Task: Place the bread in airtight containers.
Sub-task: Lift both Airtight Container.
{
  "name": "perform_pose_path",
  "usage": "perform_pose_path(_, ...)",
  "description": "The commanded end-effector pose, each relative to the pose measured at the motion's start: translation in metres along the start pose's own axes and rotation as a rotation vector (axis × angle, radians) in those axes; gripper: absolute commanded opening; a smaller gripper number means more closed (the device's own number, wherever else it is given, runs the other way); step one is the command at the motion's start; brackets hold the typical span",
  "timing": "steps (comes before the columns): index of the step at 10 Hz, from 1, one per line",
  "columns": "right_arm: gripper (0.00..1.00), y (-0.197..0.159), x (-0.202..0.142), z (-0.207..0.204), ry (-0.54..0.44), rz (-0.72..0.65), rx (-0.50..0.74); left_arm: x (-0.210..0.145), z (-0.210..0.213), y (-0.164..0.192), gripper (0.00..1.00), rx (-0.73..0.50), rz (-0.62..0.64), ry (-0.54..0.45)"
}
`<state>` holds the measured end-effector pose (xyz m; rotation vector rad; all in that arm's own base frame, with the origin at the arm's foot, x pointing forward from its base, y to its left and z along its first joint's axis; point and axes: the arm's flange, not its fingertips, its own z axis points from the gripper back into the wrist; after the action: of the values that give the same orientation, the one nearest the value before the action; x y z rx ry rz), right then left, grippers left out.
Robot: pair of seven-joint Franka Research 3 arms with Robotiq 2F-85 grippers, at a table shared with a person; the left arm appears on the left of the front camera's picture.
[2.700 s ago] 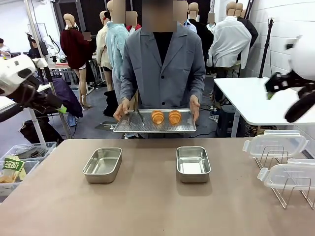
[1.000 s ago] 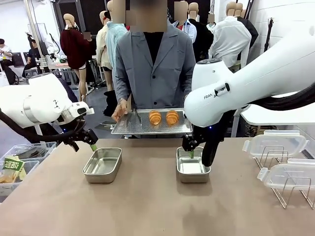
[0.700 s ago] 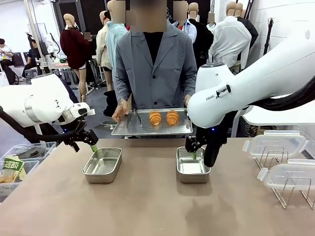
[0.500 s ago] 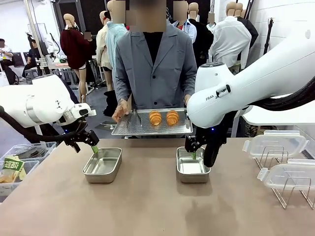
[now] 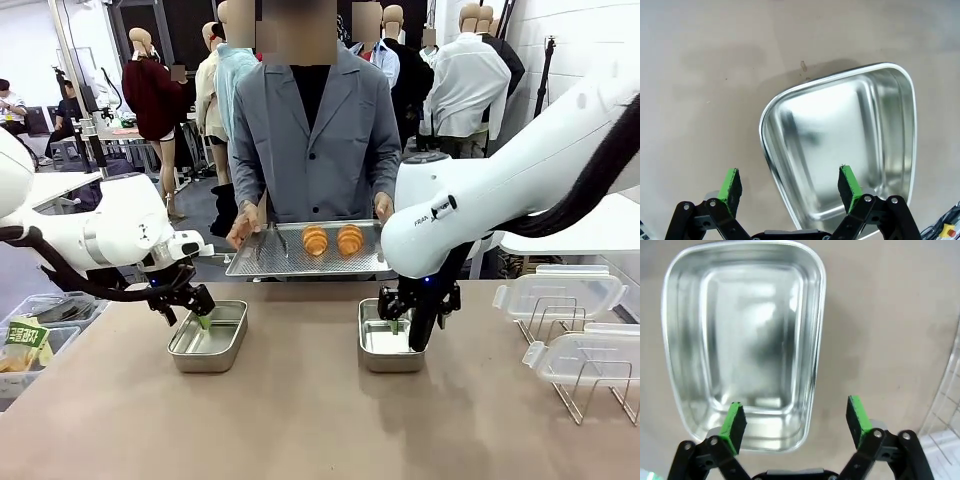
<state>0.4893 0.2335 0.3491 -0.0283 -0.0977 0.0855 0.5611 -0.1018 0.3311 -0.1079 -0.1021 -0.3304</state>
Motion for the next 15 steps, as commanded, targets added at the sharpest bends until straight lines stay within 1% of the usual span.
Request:
perform_pose_path(1,1.00,0.005,0.011,-0.018,-0.009,-0.080,-0.025,0.010,-0.009,0.000,1.00,0.025,0.028,0.023)
perform_pose_path(2,1.00,0.005,0.012,-0.024,-0.005,-0.098,-0.039,0.011,-0.017,0.001,1.00,0.028,0.032,0.040)
perform_pose_path(4,1.00,0.002,0.010,-0.029,-0.050,-0.146,-0.059,0.010,-0.034,0.002,1.00,0.047,0.039,0.077)
perform_pose_path(5,0.80,-0.001,0.008,-0.032,-0.058,-0.161,-0.065,0.005,-0.035,0.001,0.94,0.047,0.032,0.083)
perform_pose_path(9,0.00,-0.002,0.007,-0.034,-0.082,-0.214,-0.072,-0.001,-0.028,0.004,0.15,0.049,0.048,0.070)
perform_pose_path(10,0.00,-0.002,0.007,-0.034,-0.084,-0.226,-0.074,-0.002,-0.027,0.005,0.00,0.049,0.050,0.071)
perform_pose_path(15,0.00,-0.004,0.008,-0.033,-0.088,-0.262,-0.093,-0.006,-0.023,0.005,0.00,0.049,0.052,0.066)
